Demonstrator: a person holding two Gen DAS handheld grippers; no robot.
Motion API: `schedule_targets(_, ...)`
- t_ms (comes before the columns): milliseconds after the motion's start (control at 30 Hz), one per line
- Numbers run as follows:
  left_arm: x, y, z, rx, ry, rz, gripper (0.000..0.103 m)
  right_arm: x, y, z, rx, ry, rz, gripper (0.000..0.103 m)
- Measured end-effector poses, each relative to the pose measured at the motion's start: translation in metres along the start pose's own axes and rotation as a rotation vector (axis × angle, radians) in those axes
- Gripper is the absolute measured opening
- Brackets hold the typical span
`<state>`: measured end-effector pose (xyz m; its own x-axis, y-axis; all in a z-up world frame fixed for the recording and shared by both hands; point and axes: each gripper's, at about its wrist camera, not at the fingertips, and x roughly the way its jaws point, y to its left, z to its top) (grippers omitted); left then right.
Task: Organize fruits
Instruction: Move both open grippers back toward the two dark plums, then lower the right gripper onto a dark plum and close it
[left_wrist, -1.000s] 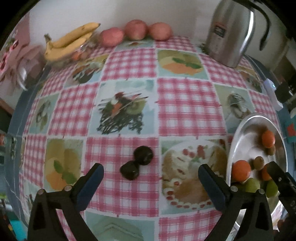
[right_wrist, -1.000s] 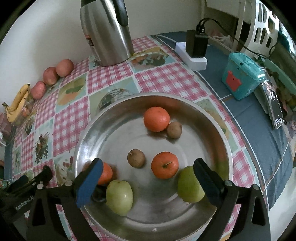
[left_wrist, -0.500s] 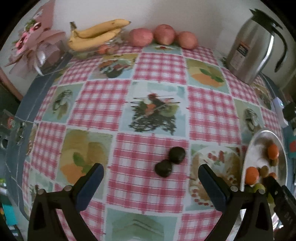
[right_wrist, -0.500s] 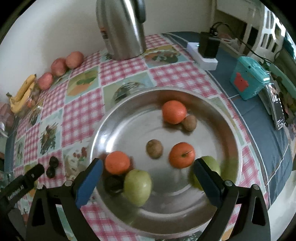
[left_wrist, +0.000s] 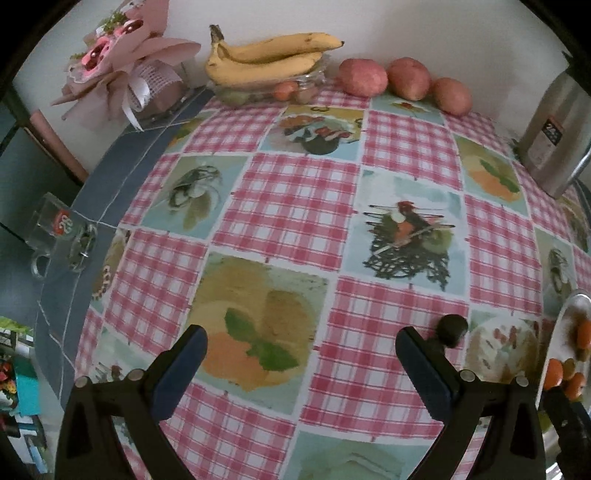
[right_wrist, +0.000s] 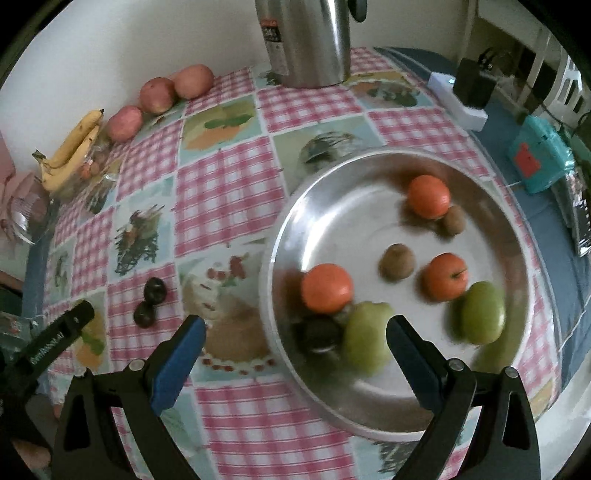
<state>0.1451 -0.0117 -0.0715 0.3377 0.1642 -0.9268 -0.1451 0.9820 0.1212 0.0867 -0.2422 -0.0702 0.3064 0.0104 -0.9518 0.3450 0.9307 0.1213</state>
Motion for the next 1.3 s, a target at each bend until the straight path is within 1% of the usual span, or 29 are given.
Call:
schedule_targets(67,0.000,0.005,0.001,-0.008,0.002,0.002,0.103,0.001,0.006,0.001,-0.011,0.001,-0.011,0.098)
schedule_targets(233,-0.002,0.016,0.004,-0.035,-0.008,-0.008,0.103,0.000,0.027,0.005,-0.016,0.001,0.020,0.098)
schedule_targets(467,-0.004,0.030,0.010,-0.073,-0.011,-0.017,0.103,0.003,0.068,0.013,-0.099,0.004,0.066,0.098)
schedule_targets(600,-0.004,0.036,0.014,-0.090,-0.013,-0.013,0.103,0.007,0.081,0.017,-0.132,0.012,0.075,0.098)
schedule_targets(733,0.002,0.041,0.017,-0.107,0.000,-0.007,0.103,0.012,0.091,0.023,-0.157,0.016,0.083,0.098)
schedule_targets(833,0.010,0.044,0.019,-0.127,0.018,-0.004,0.103,0.016,0.096,0.027,-0.160,0.024,0.119,0.098)
schedule_targets(967,0.019,0.048,0.022,-0.161,0.035,0.003,0.103,0.026,0.103,0.030,-0.181,0.029,0.122,0.098)
schedule_targets(1100,0.028,0.049,0.023,-0.183,0.055,-0.001,0.103,0.040,0.106,0.030,-0.195,0.057,0.127,0.098)
schedule_targets(1300,0.042,0.042,0.021,-0.189,0.096,-0.019,0.103,0.062,0.108,0.025,-0.217,0.101,0.144,0.098)
